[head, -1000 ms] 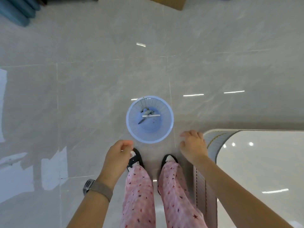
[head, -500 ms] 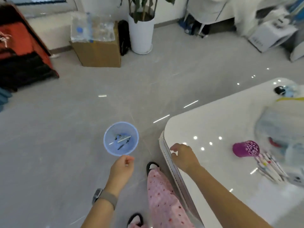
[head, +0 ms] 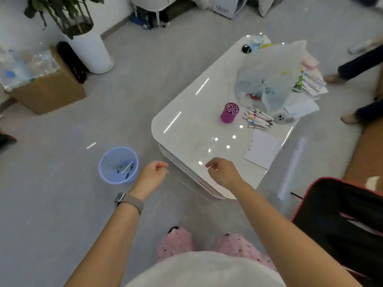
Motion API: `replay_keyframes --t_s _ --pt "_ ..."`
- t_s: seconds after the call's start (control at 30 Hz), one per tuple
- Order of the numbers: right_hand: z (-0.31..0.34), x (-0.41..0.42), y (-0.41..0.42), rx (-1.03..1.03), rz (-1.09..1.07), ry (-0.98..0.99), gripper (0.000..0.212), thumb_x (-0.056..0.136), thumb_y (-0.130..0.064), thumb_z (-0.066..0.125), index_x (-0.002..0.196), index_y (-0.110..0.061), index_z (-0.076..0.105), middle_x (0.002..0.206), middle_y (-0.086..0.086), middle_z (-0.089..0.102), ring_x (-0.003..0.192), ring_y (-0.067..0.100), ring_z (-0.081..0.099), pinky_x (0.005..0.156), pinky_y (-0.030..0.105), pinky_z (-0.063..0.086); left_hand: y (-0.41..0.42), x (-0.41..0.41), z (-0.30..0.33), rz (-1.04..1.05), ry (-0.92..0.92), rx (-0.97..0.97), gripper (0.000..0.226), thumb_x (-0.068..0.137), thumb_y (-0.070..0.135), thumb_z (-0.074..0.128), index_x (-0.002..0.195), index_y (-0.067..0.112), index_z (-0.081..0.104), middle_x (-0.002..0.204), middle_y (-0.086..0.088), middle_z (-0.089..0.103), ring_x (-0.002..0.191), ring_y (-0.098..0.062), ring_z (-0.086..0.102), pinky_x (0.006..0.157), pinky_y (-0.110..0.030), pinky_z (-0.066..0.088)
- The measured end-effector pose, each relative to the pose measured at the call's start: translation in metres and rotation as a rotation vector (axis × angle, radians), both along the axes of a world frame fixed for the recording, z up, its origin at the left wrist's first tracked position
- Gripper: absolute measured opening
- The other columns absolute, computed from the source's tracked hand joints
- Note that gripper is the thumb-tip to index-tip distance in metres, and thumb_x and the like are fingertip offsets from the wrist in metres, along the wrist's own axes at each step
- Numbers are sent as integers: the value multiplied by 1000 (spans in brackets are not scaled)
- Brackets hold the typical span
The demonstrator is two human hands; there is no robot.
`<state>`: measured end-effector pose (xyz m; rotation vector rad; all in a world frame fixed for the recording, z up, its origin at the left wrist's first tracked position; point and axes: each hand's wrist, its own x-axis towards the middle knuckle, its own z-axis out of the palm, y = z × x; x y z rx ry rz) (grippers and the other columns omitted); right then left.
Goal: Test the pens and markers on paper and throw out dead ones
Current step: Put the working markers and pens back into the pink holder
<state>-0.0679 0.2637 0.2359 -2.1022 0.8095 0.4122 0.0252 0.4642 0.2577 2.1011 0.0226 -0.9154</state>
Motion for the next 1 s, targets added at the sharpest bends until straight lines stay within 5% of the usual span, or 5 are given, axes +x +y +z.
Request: replay_keyframes --t_s 0.2,0.47,0.73,1.0 --pt "15 -99 -95 76 -260 -28 27 89 -14 47 106 -20 66 99 -1 69 84 13 57 62 18 41 -115 -70 6 -117 47 -38 23 92 5 42 100 17 60 84 5 64 68 -7 55 57 -18 40" --pt "14 -195 -240 162 -317 -23 20 94 -17 47 101 -14 66 82 -6 64 73 12 57 74 31 47 -272 -173 -2 -23 127 -108 26 92 8 41 109 11 61 84 3 63 71 -13 57 62 -25 45" --pt "9 -162 -317 175 -257 21 23 94 -14 45 110 -15 62 84 -8 64 79 13 59 65 20 45 -300 -172 -4 105 141 -71 27 93 9 40 111 12 60 89 1 64 77 -14 58 64 -23 47" --pt "18 -114 -360 148 -282 -15 20 93 -15 47 105 -18 63 86 -3 68 74 15 61 74 34 53 -336 -119 -4 173 157 -96 27 94 12 39 112 14 59 90 3 64 78 -13 59 70 -25 49"
